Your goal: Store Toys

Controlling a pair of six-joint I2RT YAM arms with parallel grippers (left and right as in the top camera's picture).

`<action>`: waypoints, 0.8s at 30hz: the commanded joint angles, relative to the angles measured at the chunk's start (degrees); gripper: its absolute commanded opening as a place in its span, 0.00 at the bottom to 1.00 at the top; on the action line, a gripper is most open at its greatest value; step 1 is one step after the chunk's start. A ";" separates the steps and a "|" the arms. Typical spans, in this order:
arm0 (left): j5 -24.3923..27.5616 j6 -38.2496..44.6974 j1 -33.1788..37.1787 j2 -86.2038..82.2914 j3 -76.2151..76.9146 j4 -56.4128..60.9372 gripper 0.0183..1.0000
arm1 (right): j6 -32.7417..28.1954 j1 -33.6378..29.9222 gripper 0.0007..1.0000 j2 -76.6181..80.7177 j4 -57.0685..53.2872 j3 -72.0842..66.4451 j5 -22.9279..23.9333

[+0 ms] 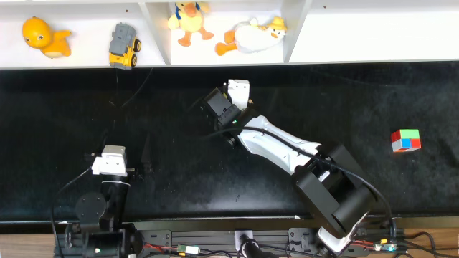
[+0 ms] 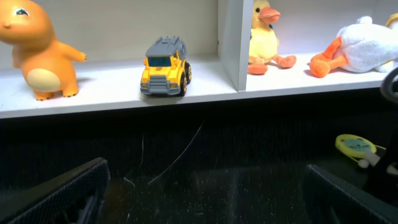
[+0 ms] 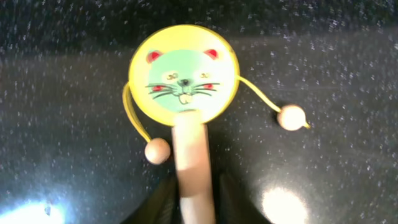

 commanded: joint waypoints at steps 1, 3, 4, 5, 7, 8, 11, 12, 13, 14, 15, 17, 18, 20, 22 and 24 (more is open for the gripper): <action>-0.44 0.04 -0.57 -0.61 -0.04 -0.31 1.00 | -0.13 0.02 0.13 -0.52 -2.16 0.81 -0.74; -0.44 0.04 -0.57 -0.61 -0.04 -0.31 1.00 | -0.17 -0.13 0.06 -2.32 -3.74 0.31 -0.72; -0.44 0.04 -0.57 -0.61 -0.04 -0.31 1.00 | -0.72 -0.28 0.05 -3.37 -4.22 -0.20 -0.61; -0.44 0.04 -0.57 -0.61 -0.04 -0.31 1.00 | -1.70 -0.46 0.05 -4.81 -4.50 -0.98 -0.52; -0.44 0.04 -0.57 -0.61 -0.04 -0.31 1.00 | -4.33 -0.94 0.04 -8.35 -4.42 -3.28 -0.35; -0.44 0.04 -0.57 -0.61 -0.04 -0.31 1.00 | -5.09 -1.22 0.04 -10.12 -4.48 -4.48 -0.09; -0.44 0.04 -0.57 -0.61 -0.04 -0.31 1.00 | -7.74 -3.45 0.05 -16.83 -4.61 -9.42 -0.20; -0.44 0.04 -0.57 -0.61 -0.04 -0.31 1.00 | -8.59 -4.42 0.04 -18.99 -4.63 -11.06 -0.31; -0.44 0.04 -0.57 -0.61 -0.04 -0.31 1.00 | -9.66 -5.73 0.05 -21.68 -4.63 -13.05 -0.31; -0.44 0.04 -0.57 -0.61 -0.04 -0.31 1.00 | -10.97 -7.15 0.04 -24.44 -4.79 -14.84 -0.33; -0.44 0.04 -0.57 -0.61 -0.04 -0.31 1.00 | -12.35 -8.52 0.04 -26.86 -4.98 -16.22 -0.46; -0.44 0.04 -0.57 -0.61 -0.04 -0.31 1.00 | -16.90 -12.13 0.04 -32.22 -5.70 -18.53 -1.90; -0.44 0.04 -0.57 -0.61 -0.04 -0.31 1.00 | -18.95 -13.88 0.04 -34.18 -6.25 -19.10 -2.58; -0.44 0.04 -0.57 -0.61 -0.04 -0.31 1.00 | -23.98 -18.03 0.05 -37.70 -7.87 -19.43 -4.20; -0.42 0.04 -0.57 -0.61 -0.04 -0.31 1.00 | -29.11 -23.08 0.04 -40.24 -8.74 -19.41 -6.71; -0.44 0.04 -0.57 -0.61 -0.04 -0.31 1.00 | -33.20 -28.17 0.04 -41.55 -8.83 -19.41 -9.49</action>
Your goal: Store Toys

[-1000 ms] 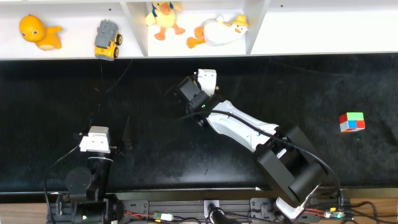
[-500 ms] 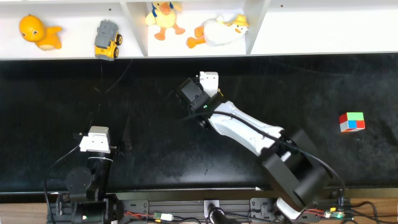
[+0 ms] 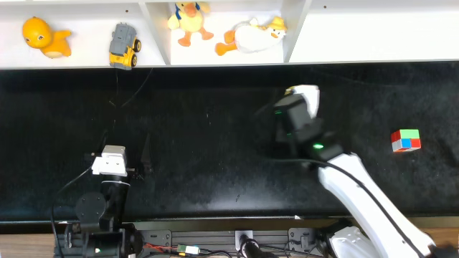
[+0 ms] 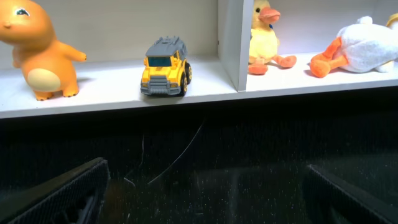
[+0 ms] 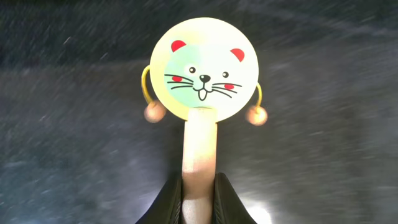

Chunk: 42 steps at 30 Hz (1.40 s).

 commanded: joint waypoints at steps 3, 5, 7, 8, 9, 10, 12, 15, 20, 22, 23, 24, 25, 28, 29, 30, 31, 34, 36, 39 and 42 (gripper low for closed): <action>-0.39 0.04 -0.57 -0.61 -0.02 -0.31 1.00 | -16.52 -14.43 0.04 -3.48 1.46 0.13 -8.55; -0.39 0.04 -0.57 -0.61 -0.02 -0.31 1.00 | -19.87 -17.75 0.04 -2.89 3.82 0.35 -10.16; -0.39 0.04 -0.57 -0.61 -0.02 -0.31 1.00 | -22.43 -20.04 0.04 -1.95 7.02 0.68 -11.63; -0.39 0.04 -0.57 -0.61 -0.02 -0.31 1.00 | -22.71 -20.72 0.04 -1.38 8.52 0.81 -11.72; -0.39 0.04 -0.57 -0.61 -0.02 -0.31 1.00 | -22.71 -21.31 0.04 -0.59 10.54 0.94 -11.91; -0.39 0.04 -0.57 -0.61 -0.02 -0.31 1.00 | -22.73 -21.66 0.05 0.37 12.61 1.11 -12.66; -0.39 0.04 -0.57 -0.61 -0.02 -0.31 1.00 | -22.71 -21.64 0.05 2.36 15.58 1.64 -13.11; -0.39 0.04 -0.57 -0.61 -0.02 -0.31 1.00 | -22.67 -21.62 0.05 6.73 18.14 3.78 -14.60; -0.39 0.04 -0.57 -0.61 -0.02 -0.31 1.00 | -22.69 -21.59 0.04 14.82 18.43 10.51 -15.37; -0.37 0.04 -0.57 -0.61 -0.02 -0.31 1.00 | -22.71 -21.59 0.04 17.86 18.43 13.94 -15.69; -0.39 0.04 -0.57 -0.61 -0.02 -0.31 1.00 | -22.69 -21.59 0.04 19.45 18.43 15.76 -15.74; -0.39 0.04 -0.57 -0.61 -0.02 -0.31 1.00 | -22.69 -21.59 0.04 21.00 18.38 17.51 -15.87; -0.39 0.04 -0.57 -0.61 -0.02 -0.31 1.00 | -22.69 -21.59 0.04 22.51 18.38 19.15 -16.48; -0.39 0.04 -0.57 -0.61 -0.02 -0.31 1.00 | -22.60 -21.59 0.05 26.25 18.38 22.71 -18.23; -0.39 0.04 -0.57 -0.61 -0.02 -0.31 1.00 | -22.53 -21.59 0.05 27.50 18.38 23.71 -18.69; -0.39 0.04 -0.57 -0.61 -0.02 -0.31 1.00 | -21.90 -21.59 0.05 28.68 18.38 24.55 -18.69; -0.39 0.04 -0.57 -0.61 -0.02 -0.31 1.00 | -21.46 -21.59 0.05 29.64 18.34 25.14 -18.71; -0.39 0.04 -0.57 -0.61 -0.02 -0.31 1.00 | -20.46 -21.46 0.05 31.95 18.40 26.12 -18.80; -0.39 0.04 -0.57 -0.61 -0.02 -0.31 1.00 | -20.46 -21.29 0.05 32.92 18.47 26.38 -19.15; -0.39 0.04 -0.57 -0.61 -0.02 -0.31 1.00 | -20.46 -21.11 0.06 33.81 18.40 26.53 -19.15; -0.39 0.04 -0.57 -0.61 -0.02 -0.31 1.00 | -20.44 -21.11 0.14 34.12 18.38 26.53 -19.17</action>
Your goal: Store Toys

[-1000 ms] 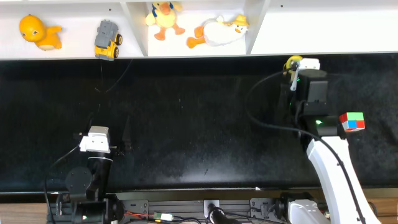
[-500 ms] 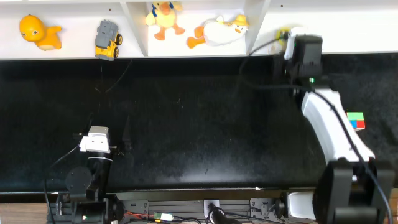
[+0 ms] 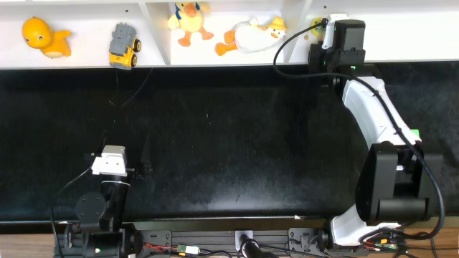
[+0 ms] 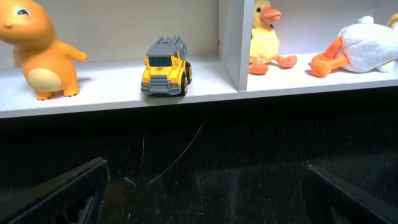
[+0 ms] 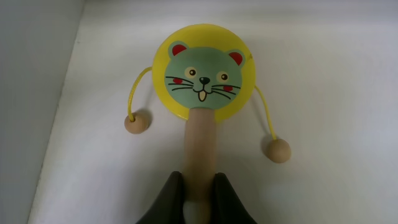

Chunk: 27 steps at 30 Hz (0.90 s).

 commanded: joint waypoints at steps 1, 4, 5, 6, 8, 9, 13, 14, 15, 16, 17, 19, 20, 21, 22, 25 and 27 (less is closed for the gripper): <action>-0.28 0.04 -0.57 -0.61 -0.02 -0.31 1.00 | 0.68 0.33 0.28 1.38 -0.20 1.11 -1.05; -0.28 0.04 -0.57 -0.61 -0.02 -0.31 1.00 | 0.83 0.44 0.53 1.38 -0.24 1.11 -1.75; -0.28 0.04 -0.57 -0.61 -0.02 -0.31 1.00 | 1.05 0.50 0.59 1.36 -0.31 1.11 -1.75; -0.28 0.04 -0.57 -0.61 -0.02 -0.31 1.00 | 1.05 0.63 0.62 1.33 -0.55 1.11 -1.73; -0.28 0.04 -0.57 -0.61 -0.02 -0.31 1.00 | 1.03 0.98 0.65 0.63 -1.70 1.09 -1.70; -0.28 0.04 -0.57 -0.61 -0.02 -0.31 1.00 | 1.01 1.11 0.66 0.02 -2.38 1.05 -1.60; -0.28 0.04 -0.57 -0.61 -0.02 -0.31 1.00 | 0.48 0.85 0.63 -5.62 -2.97 -3.23 0.98; -0.28 0.04 -0.57 -0.61 -0.02 -0.31 1.00 | 0.48 0.52 0.64 -7.93 -2.97 -5.60 1.81; -0.28 0.04 -0.57 -0.61 -0.02 -0.31 1.00 | 0.26 0.13 0.66 -10.56 -2.97 -8.33 2.43; -0.28 0.04 -0.57 -0.61 -0.02 -0.31 1.00 | -0.02 -0.22 0.70 -13.07 -3.04 -10.86 2.93; -0.28 0.04 -0.57 -0.61 -0.02 -0.31 1.00 | -0.11 -0.63 0.72 -16.13 -3.34 -13.79 3.48; -0.28 0.04 -0.57 -0.61 -0.02 -0.31 1.00 | -0.09 -1.42 0.85 -22.14 -5.07 -18.69 5.42; -0.28 0.04 -0.57 -0.61 -0.02 -0.31 1.00 | -0.09 -1.79 0.93 -25.20 -6.75 -20.63 6.99; -0.28 0.04 -0.57 -0.61 -0.02 -0.31 1.00 | -0.09 -2.08 1.00 -27.96 -8.79 -22.03 8.41; -0.28 0.04 -0.57 -0.61 -0.02 -0.31 1.00 | -0.09 -2.21 0.99 -29.99 -10.93 -22.73 9.62; -0.28 0.04 -0.57 -0.61 -0.02 -0.31 1.00 | -0.09 -2.19 0.99 -34.56 -19.17 -22.91 14.27; -0.26 0.04 -0.57 -0.61 -0.02 -0.31 1.00 | -0.07 -2.19 1.00 -35.52 -22.03 -22.91 14.80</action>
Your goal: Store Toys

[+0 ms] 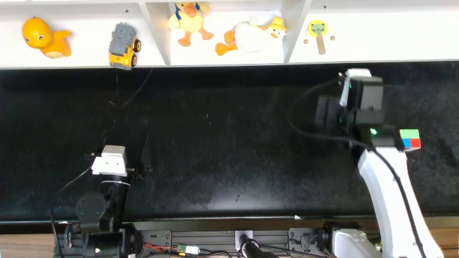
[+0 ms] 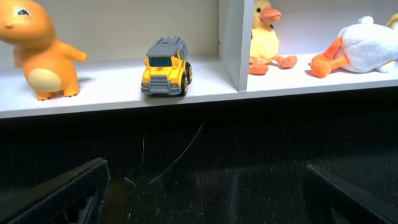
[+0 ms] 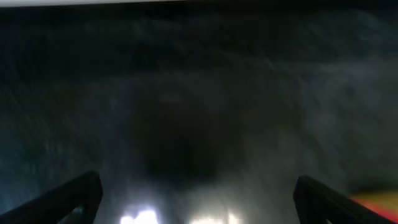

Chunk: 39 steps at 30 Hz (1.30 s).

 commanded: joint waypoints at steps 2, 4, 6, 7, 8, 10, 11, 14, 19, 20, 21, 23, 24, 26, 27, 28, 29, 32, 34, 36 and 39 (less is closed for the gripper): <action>-0.26 0.02 -0.57 -0.61 -0.02 -0.31 1.00 | 0.00 -0.13 1.00 -3.08 -4.31 -0.24 5.27; -0.26 0.02 -0.57 -0.61 -0.02 -0.31 1.00 | 0.00 -0.13 1.00 -2.93 -4.37 -0.24 5.27; -0.26 0.02 -0.57 -0.61 -0.02 -0.31 1.00 | 0.00 -0.13 0.99 -2.93 -4.37 -0.24 5.27; -0.26 0.02 -0.57 -0.61 -0.02 -0.31 1.00 | 0.00 -0.13 0.99 -2.93 -4.37 -0.24 5.25; -0.26 0.02 -0.57 -0.61 -0.02 -0.31 1.00 | 0.00 -0.13 0.99 -2.93 -4.37 -0.24 5.27; -0.26 0.02 -0.57 -0.61 -0.02 -0.31 1.00 | 1.27 -0.13 0.99 -2.91 -4.04 -0.28 1.86; -0.26 0.02 -0.57 -0.61 -0.02 -0.31 1.00 | 1.27 -0.13 0.99 -2.91 -3.93 -0.28 -2.03; -0.26 0.02 -0.57 -0.61 -0.02 -0.31 1.00 | 1.27 -0.13 1.00 -2.75 -3.39 -0.35 -8.90; -0.26 0.02 -0.57 -0.61 -0.02 -0.31 1.00 | 0.70 -2.01 1.00 -2.75 -3.04 -0.35 -10.88; -0.24 0.02 -0.57 -0.61 -0.02 -0.31 1.00 | -0.81 -3.41 1.00 -2.75 -3.08 -0.35 -10.82; -0.26 0.02 -0.57 -0.61 -0.02 -0.31 1.00 | -2.89 -4.98 1.00 -2.75 -3.37 -0.35 -10.80; -0.26 0.02 -0.57 -0.61 -0.02 -0.31 1.00 | -6.36 -9.46 1.00 -2.75 -5.25 -0.35 -10.78; -0.26 0.02 -0.57 -0.61 -0.02 -0.31 1.00 | -8.35 -12.00 1.00 -2.75 -6.56 -0.35 -10.82; -0.26 0.02 -0.57 -0.61 -0.02 -0.31 1.00 | -16.06 -16.87 1.00 -2.75 -9.42 -0.35 -10.82; -0.26 0.02 -0.57 -0.61 -0.02 -0.31 1.00 | -21.70 -19.82 0.99 -2.71 -10.75 -0.35 -10.82; -0.26 0.02 -0.57 -0.61 -0.02 -0.31 1.00 | -26.27 -22.49 1.00 -2.71 -11.41 -0.35 -10.80; -0.26 0.02 -0.57 -0.61 -0.02 -0.31 1.00 | -30.58 -26.01 1.00 -2.71 -11.63 -0.35 -10.82; -0.26 0.02 -0.57 -0.61 -0.02 -0.31 1.00 | -38.18 -36.89 1.00 -2.71 -9.79 -0.35 -12.50; -0.26 0.02 -0.57 -0.61 -0.02 -0.31 1.00 | -44.00 -42.99 1.00 -2.78 -10.08 -0.33 -16.04; -0.26 0.02 -0.57 -0.61 -0.02 -0.31 1.00 | -49.11 -47.63 1.00 -2.73 -11.30 -0.33 -18.08; -0.26 0.02 -0.57 -0.61 -0.02 -0.31 1.00 | -53.05 -52.85 1.00 -2.23 -11.56 -0.35 -19.02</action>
